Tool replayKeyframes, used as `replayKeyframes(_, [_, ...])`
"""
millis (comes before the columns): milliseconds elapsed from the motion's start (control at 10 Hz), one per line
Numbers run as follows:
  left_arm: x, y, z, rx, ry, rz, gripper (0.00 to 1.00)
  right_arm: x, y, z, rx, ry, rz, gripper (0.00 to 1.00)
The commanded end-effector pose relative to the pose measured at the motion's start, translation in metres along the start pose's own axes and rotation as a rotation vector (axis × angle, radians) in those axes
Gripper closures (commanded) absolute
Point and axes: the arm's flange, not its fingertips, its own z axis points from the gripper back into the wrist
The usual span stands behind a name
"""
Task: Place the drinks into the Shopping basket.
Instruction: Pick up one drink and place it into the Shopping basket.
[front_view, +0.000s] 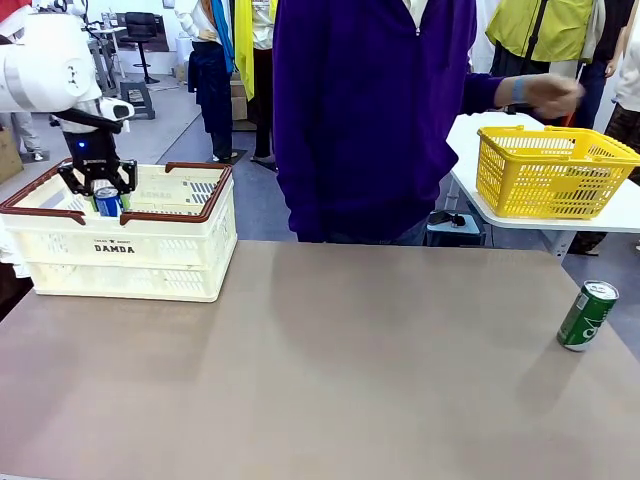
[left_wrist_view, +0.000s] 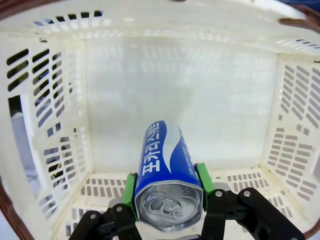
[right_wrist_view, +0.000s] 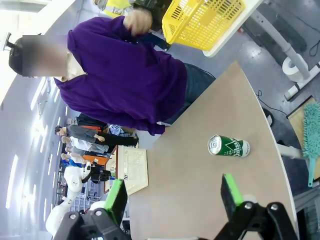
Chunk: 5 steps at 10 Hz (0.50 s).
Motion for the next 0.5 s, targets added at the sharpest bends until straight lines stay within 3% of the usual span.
replayKeyframes(0, [-0.0014,-0.0008,0.0042,-0.008,-0.035,0.019,0.75,0.0014,-0.0014,-0.0032,0.014,-0.022,0.020,0.00])
replayKeyframes(100, [-0.0020,-0.0019,0.0066,0.000,-0.044,0.015,0.17,0.0014,-0.0014,-0.0032,0.014,-0.022,0.020,0.00])
replayKeyframes(200, [-0.0018,-0.0018,0.0081,0.012,-0.052,0.025,0.00,0.0014,-0.0014,-0.0032,0.014,-0.022,0.020,0.00])
replayKeyframes(400, [-0.0007,-0.0030,0.0075,0.018,-0.042,0.029,0.00,0.0014,-0.0014,-0.0032,0.014,-0.022,0.020,0.00])
